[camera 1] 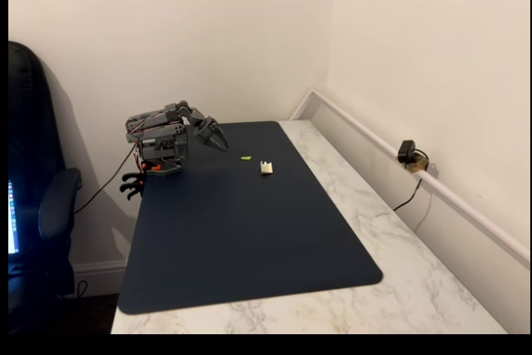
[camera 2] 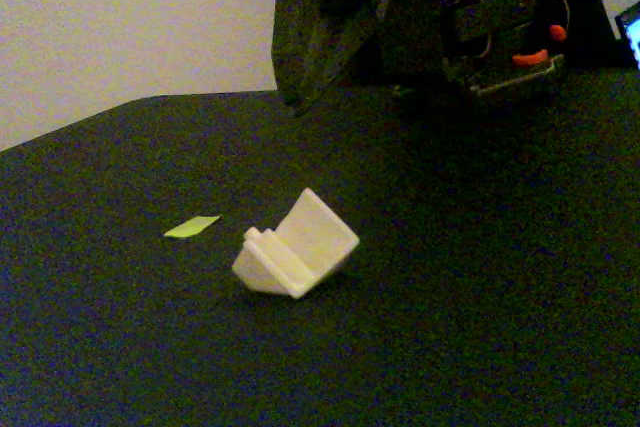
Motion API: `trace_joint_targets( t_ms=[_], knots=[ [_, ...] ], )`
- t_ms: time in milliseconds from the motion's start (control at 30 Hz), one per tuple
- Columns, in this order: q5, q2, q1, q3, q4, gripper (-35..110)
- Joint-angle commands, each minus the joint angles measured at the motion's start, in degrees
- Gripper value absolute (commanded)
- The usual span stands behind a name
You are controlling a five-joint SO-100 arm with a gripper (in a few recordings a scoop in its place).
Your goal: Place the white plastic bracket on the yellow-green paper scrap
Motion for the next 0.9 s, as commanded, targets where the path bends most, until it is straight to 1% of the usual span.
trace_joint_targets(
  t_ms=[0,200,300,433,467,533,600,700,800,867],
  knots=[
    [-0.1,1.8,1.1,-0.8,0.9,0],
    [-0.1,1.8,1.1,-0.8,0.9,0],
    [2.1,1.8,3.0,-0.8,1.0,0],
    [1.3,1.8,2.3,-0.9,1.1,0],
    [2.2,1.8,1.8,-0.9,1.1,1],
    [7.6,1.8,1.0,-1.8,1.3,1],
    [10.1,1.8,-0.2,-5.8,3.1,0],
    [18.5,1.8,1.8,-13.4,5.9,0],
    [18.0,-1.2,0.7,-20.1,8.2,0],
    [16.5,-7.0,-0.5,-24.3,7.2,0]
  ],
)
